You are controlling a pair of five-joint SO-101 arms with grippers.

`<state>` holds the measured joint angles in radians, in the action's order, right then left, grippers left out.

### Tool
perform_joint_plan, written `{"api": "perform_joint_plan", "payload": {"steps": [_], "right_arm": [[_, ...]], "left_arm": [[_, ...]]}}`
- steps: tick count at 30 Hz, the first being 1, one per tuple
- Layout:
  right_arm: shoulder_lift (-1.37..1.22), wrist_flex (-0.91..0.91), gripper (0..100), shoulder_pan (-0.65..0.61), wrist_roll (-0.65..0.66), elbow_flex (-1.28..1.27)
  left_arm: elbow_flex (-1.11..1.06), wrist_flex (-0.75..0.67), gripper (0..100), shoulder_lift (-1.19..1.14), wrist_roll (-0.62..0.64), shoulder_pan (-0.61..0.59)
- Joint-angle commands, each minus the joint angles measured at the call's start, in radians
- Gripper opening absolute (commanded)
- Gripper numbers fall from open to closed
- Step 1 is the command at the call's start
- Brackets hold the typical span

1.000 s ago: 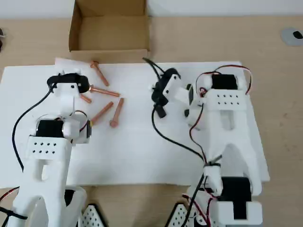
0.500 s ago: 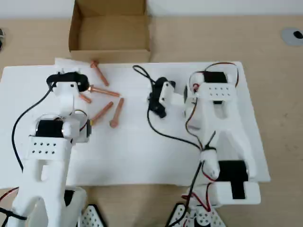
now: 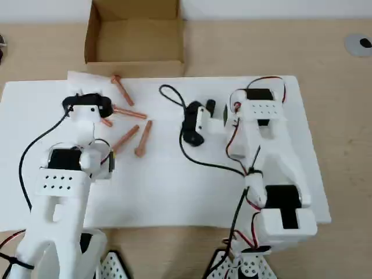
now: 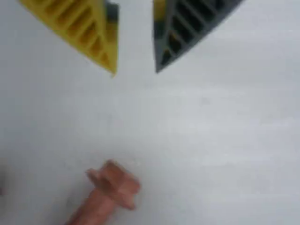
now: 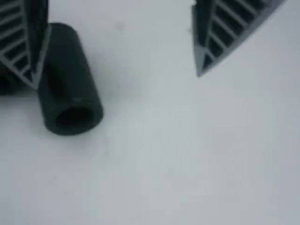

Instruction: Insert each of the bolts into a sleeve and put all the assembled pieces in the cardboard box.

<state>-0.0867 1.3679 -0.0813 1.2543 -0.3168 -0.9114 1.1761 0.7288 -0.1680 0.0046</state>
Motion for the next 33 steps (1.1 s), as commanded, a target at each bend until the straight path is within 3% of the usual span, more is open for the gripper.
{"api": "perform_joint_plan", "payload": {"steps": [1,15,33], "right_arm": [[-0.015,-0.006,26.0,0.019,0.051,0.007],[-0.213,0.075,26.0,0.061,0.103,0.148],[-0.229,0.250,26.0,0.180,0.169,0.272]], "left_arm": [[0.002,-0.006,7,0.007,0.000,0.061],[0.006,0.011,7,0.007,-0.009,0.103],[0.008,0.014,7,0.007,-0.026,0.101]]}}
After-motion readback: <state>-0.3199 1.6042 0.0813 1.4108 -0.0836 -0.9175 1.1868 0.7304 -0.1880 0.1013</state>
